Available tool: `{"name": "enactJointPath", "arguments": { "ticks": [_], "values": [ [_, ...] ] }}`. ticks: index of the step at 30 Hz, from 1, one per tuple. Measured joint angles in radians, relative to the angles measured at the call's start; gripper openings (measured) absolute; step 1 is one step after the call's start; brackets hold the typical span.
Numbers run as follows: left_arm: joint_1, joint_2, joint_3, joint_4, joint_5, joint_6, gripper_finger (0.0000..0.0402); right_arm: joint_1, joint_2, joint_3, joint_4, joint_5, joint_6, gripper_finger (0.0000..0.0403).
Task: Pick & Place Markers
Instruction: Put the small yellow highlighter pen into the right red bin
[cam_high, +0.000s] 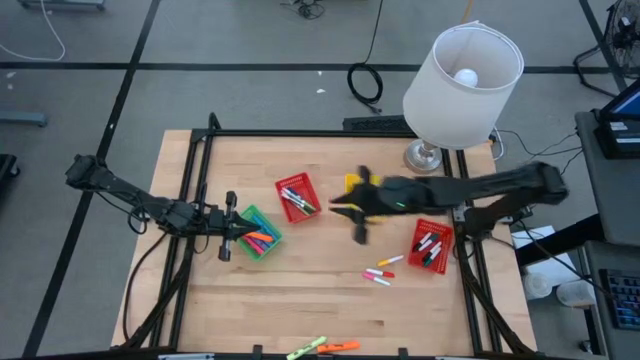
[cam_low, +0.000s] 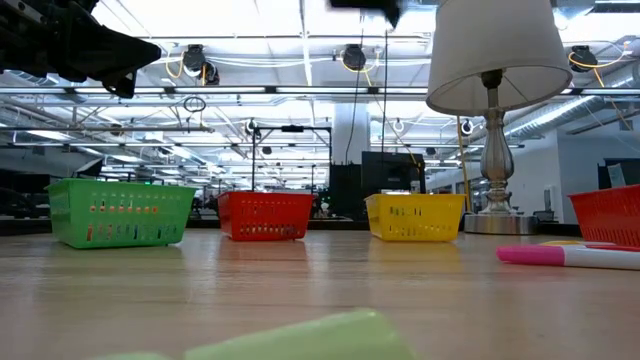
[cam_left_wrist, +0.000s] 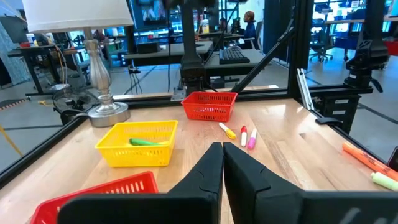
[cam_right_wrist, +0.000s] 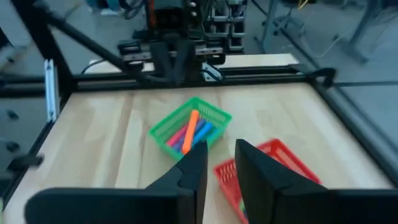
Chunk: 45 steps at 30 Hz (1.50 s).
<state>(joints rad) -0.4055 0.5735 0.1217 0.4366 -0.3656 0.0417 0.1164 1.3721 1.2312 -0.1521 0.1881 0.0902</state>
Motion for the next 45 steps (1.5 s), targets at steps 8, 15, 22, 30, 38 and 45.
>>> {"name": "enactJointPath", "arguments": {
  "ticks": [8,15,22,30,38,45],
  "values": [
    [0.000,0.000,0.000,0.000,0.000,-0.002,0.0021,0.310,-0.187,0.000,-0.511,0.345,0.180,0.0034],
    [0.000,0.000,0.000,0.001,0.000,-0.002,0.0021,0.460,-0.108,-0.001,-0.811,0.332,0.395,0.0002],
    [0.000,0.000,0.000,-0.001,0.000,-0.007,0.0021,0.475,0.056,-0.001,-0.873,0.165,0.419,0.0028],
    [0.000,0.000,0.000,-0.024,0.000,-0.007,0.0021,0.436,0.235,-0.002,-0.844,0.011,0.291,0.0094],
    [0.000,0.000,0.000,-0.028,0.000,-0.016,0.0021,0.352,0.241,-0.124,-0.703,-0.099,0.203,0.0160],
    [0.000,0.000,0.000,-0.050,-0.001,-0.017,0.0021,0.297,0.182,-0.302,-0.615,-0.141,0.212,0.0154]
  ]
}}
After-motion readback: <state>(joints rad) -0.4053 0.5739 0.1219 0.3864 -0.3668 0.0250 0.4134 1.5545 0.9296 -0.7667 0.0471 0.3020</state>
